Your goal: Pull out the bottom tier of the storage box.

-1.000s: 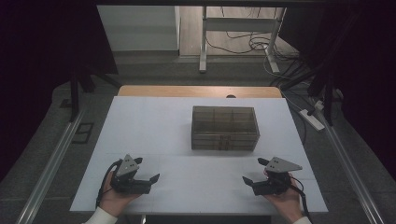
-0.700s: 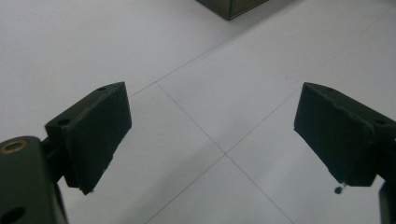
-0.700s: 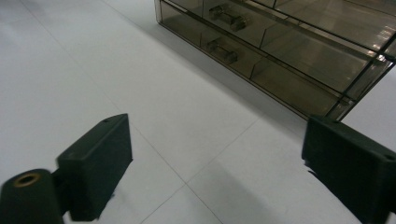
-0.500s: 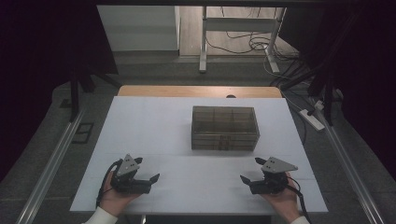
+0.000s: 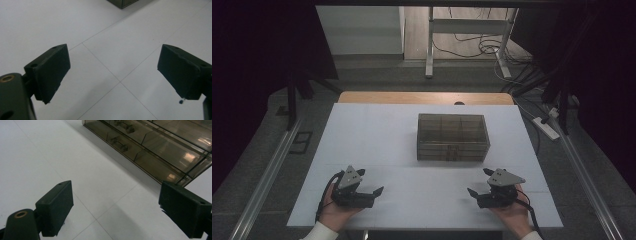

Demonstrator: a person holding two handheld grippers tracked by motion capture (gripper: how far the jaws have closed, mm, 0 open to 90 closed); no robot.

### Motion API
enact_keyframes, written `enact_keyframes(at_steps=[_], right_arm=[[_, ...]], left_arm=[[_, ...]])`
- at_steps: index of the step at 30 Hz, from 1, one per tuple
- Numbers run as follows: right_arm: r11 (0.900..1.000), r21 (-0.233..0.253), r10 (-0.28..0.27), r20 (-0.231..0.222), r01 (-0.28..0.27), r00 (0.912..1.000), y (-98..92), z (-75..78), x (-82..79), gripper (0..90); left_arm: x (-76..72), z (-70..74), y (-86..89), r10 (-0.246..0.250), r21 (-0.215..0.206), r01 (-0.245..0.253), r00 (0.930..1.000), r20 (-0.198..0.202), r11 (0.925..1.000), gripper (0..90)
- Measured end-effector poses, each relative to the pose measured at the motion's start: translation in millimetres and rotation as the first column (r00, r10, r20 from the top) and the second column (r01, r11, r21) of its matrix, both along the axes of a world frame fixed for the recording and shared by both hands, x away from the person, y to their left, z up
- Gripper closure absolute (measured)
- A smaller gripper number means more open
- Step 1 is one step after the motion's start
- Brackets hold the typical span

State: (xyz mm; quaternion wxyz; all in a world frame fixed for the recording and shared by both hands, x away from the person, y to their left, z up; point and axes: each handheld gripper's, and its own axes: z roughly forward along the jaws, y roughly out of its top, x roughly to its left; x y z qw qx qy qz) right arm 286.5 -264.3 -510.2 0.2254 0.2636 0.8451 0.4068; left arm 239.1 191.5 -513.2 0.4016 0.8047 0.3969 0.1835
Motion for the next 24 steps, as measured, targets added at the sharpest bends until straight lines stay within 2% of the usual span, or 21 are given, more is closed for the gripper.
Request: enact_keyframes(at_steps=[5,8,10,24], right_arm=[[1.000,-0.004,0.008,0.001,-0.008,1.0000,3.7,-0.7,0.7,12.5],[1.000,-0.024,0.013,0.006,-0.013,0.9999,7.0,-1.5,0.6,12.6],[0.998,-0.054,0.021,0.020,-0.020,0.9996,10.5,-2.2,-0.1,12.7],[0.994,-0.108,0.038,0.050,-0.033,0.9980,20.0,-4.1,-0.6,12.8]], left_arm=[[-0.2,-0.1,-0.4,-0.001,0.001,0.001,1.0000,0.000,1.0000,10.3],[-0.2,-0.4,0.1,0.000,-0.001,0.000,1.0000,0.000,1.0000,10.3],[-0.2,-0.7,0.1,-0.001,0.000,0.001,1.0000,-0.001,1.0000,10.3],[0.5,-1.8,0.1,-0.001,0.002,0.001,1.0000,-0.005,1.0000,10.3]])
